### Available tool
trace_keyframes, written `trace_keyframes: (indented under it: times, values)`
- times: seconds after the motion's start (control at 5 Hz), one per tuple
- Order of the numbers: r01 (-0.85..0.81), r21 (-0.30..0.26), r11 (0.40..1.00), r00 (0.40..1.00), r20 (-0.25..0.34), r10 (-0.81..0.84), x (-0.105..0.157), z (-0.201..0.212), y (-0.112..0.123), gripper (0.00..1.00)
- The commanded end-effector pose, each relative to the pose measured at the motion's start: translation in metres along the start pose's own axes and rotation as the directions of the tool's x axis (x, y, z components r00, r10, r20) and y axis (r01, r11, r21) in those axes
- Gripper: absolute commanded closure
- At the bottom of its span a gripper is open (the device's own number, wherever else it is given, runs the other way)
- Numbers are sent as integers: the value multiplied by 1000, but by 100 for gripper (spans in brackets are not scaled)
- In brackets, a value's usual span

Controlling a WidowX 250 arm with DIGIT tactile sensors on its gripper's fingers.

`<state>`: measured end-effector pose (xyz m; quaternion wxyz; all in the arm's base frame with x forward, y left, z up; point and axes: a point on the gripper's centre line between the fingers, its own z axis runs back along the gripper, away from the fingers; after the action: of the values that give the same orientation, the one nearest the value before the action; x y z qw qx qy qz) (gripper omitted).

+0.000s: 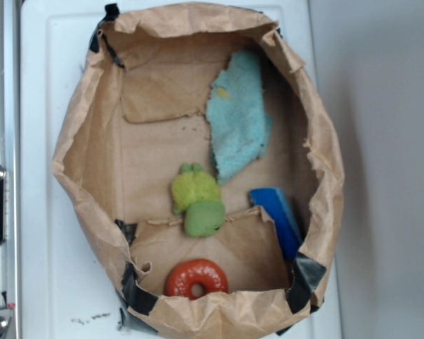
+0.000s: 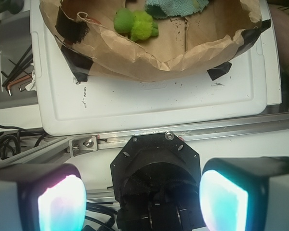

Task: Grab the blue cloth.

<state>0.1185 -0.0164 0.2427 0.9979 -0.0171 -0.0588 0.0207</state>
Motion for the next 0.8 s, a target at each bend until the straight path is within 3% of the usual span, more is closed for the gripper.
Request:
trace_keyframes:
  times: [0.0,0.2,0.6]
  values:
    - [0,0,1000,1000,0,0,0,0,0,0]
    - [-57,39,998,997,58,54,45,-22,10,0]
    - [-79,-24,997,984,157,82,106,-66,52,0]
